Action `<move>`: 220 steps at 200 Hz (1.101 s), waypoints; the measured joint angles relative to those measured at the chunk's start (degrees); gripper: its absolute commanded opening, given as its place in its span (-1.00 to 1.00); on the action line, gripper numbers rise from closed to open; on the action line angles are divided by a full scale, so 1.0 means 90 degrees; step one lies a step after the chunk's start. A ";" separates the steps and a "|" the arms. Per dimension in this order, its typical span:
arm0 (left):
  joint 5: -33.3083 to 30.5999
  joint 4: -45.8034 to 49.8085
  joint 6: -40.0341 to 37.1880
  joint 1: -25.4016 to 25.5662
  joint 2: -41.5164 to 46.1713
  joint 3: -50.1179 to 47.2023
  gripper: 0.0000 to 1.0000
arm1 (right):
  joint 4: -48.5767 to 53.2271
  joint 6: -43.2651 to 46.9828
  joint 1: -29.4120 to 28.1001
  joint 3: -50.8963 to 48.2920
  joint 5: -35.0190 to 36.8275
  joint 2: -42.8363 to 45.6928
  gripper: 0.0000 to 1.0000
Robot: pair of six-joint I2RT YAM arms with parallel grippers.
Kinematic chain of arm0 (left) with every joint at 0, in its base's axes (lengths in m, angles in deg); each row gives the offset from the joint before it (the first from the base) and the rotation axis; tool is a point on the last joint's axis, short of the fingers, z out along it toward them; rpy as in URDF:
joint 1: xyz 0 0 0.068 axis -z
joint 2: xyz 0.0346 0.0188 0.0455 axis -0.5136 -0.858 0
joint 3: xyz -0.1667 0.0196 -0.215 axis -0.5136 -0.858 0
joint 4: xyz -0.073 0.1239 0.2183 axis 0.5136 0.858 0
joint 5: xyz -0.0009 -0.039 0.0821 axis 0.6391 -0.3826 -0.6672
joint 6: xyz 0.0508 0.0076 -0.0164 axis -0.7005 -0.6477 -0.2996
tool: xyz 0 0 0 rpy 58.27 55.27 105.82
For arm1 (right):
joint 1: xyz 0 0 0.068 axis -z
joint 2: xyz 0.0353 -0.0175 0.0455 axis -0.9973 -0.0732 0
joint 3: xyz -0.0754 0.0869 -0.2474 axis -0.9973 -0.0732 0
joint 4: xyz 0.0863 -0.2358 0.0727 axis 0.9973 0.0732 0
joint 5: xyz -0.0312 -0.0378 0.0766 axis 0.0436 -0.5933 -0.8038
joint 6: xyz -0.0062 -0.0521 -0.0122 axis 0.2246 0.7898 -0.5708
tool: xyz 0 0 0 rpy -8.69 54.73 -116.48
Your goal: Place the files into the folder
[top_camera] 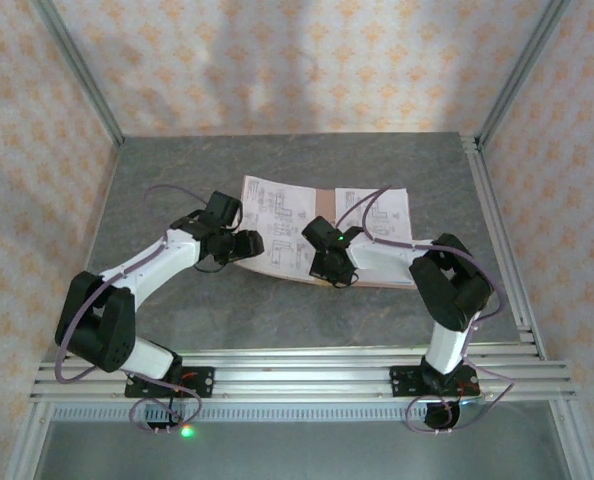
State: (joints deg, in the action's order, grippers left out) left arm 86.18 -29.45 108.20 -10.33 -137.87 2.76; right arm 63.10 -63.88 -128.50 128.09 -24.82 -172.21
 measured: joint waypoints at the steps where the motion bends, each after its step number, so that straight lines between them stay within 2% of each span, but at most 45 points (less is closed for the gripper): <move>1: 0.0024 -0.0005 0.0002 0.0000 0.0000 0.0000 0.18 | 0.0000 0.0000 0.0000 0.0000 0.0000 0.0000 -1.00; 35: 0.0415 -0.0172 0.0194 -0.0085 0.0019 -0.0002 -0.04 | -0.0002 0.0000 0.0000 0.0000 -0.0019 0.0000 -1.00; 73: 0.0544 -0.0255 0.0357 -0.0107 0.0129 0.0000 -0.82 | -0.0005 0.0005 0.0002 0.0000 -0.0027 0.0000 -1.00; 88: 0.0551 -0.0233 0.0418 -0.0095 0.0182 0.0019 -1.00 | -0.0063 0.0049 0.0015 0.0000 -0.0070 0.0005 -0.77; 116: 0.0340 0.0032 0.0437 -0.0027 0.0248 0.0124 -1.00 | -0.0231 0.0262 0.0007 0.0000 -0.0250 0.0080 -0.31; 138: -0.0226 0.0542 0.0432 0.0085 0.0345 0.0277 -1.00 | -0.0163 0.0447 -0.0010 0.0000 -0.0357 0.0459 -0.11; 174: -0.1287 0.1613 0.0386 0.0138 0.0687 0.0634 -1.00 | -0.0095 0.0478 0.0175 0.0182 -0.0510 0.1583 -0.09; 220: -0.2543 0.2963 0.0279 0.0357 0.0828 0.1477 -1.00 | 0.0046 0.0474 0.0899 -0.0058 -0.0495 0.2531 -0.09</move>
State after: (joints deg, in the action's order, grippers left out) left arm 63.30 -2.79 110.71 -7.11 -130.42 16.05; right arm 63.51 -59.62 -120.41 127.56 -29.28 -149.44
